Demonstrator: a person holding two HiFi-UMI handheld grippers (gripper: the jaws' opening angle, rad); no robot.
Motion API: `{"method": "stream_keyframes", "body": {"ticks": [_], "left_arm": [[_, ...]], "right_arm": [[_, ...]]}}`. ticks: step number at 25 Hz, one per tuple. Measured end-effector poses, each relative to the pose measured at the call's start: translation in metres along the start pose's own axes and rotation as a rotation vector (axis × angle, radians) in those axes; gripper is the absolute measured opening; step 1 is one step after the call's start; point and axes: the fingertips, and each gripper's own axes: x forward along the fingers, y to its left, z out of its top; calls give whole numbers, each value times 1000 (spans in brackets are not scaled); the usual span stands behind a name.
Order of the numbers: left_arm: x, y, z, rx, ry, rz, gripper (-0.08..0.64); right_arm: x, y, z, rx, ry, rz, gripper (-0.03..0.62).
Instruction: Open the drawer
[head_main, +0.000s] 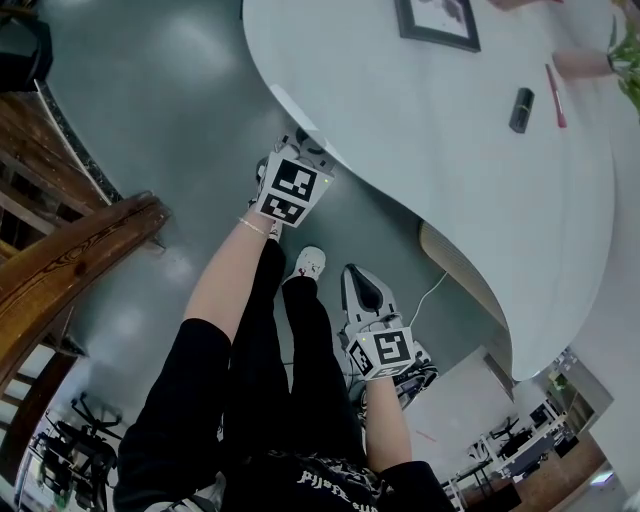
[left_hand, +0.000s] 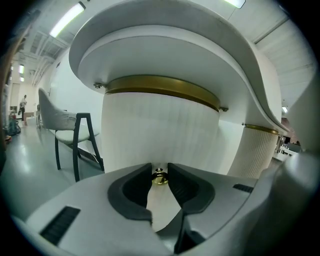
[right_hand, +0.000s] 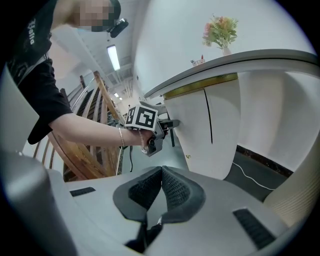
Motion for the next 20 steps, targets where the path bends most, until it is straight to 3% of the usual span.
{"method": "stream_keyframes", "body": {"ticks": [20], "left_arm": [[0,-3,-4,41,27,-20,107]], "right_arm": [[5,6,5,-34,4,23,26]]}}
